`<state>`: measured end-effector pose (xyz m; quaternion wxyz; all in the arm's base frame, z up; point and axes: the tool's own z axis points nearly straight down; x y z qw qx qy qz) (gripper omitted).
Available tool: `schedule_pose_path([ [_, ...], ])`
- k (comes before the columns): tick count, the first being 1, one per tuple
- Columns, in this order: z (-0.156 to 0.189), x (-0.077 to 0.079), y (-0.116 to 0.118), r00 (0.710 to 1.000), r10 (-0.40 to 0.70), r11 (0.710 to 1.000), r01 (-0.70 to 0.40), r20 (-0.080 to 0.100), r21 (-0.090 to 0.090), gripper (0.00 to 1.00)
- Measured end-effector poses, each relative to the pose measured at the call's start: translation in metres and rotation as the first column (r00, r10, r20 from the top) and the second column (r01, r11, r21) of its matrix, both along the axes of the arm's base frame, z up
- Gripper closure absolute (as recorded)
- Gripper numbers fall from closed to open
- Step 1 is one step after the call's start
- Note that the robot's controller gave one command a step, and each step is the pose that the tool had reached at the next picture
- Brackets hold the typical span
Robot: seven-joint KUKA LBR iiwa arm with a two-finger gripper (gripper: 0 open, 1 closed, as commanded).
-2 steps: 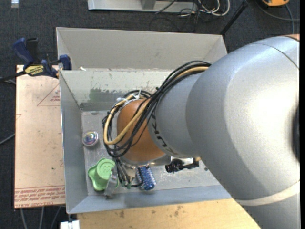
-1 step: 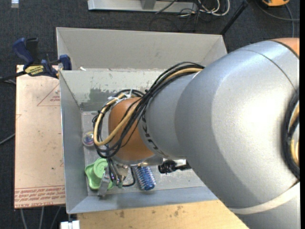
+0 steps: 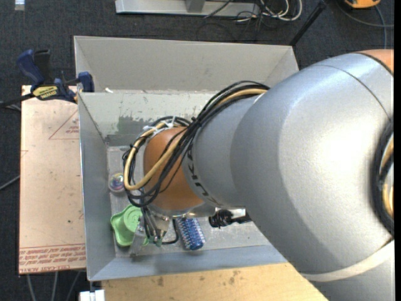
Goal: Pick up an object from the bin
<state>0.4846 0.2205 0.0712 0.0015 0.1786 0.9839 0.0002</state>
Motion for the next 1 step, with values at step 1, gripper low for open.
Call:
schedule_pose_path([
  [1,0.0107,0.0003,0.0001,1.0,0.0,1.0,0.0,-0.002,0.002,1.0],
])
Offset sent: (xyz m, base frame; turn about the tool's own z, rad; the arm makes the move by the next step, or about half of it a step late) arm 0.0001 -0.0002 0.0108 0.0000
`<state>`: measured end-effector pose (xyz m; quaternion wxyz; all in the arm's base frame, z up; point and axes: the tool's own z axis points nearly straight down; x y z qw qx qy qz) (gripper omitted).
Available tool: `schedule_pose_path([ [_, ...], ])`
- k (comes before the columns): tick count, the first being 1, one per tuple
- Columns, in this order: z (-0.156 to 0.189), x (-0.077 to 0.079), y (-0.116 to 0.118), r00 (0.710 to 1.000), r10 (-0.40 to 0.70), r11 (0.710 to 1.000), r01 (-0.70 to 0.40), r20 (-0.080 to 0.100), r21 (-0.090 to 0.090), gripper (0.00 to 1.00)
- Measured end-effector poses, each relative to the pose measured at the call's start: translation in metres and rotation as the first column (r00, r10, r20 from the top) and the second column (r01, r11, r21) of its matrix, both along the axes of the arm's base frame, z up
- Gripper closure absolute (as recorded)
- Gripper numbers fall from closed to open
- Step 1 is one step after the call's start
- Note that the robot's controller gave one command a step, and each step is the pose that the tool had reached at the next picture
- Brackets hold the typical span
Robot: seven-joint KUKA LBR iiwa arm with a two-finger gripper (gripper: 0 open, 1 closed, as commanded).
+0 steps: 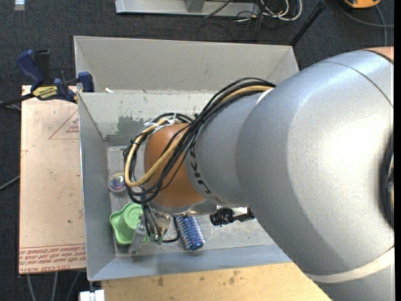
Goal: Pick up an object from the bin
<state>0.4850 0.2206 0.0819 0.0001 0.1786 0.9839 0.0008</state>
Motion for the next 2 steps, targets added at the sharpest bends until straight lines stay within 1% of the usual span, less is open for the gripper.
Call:
schedule_pose_path([
  [1,0.0,0.0,0.0,1.0,0.0,1.0,0.0,-0.001,0.0,1.0],
  [2,0.093,0.002,0.001,1.0,0.003,1.0,-0.003,0.006,0.002,1.0],
])
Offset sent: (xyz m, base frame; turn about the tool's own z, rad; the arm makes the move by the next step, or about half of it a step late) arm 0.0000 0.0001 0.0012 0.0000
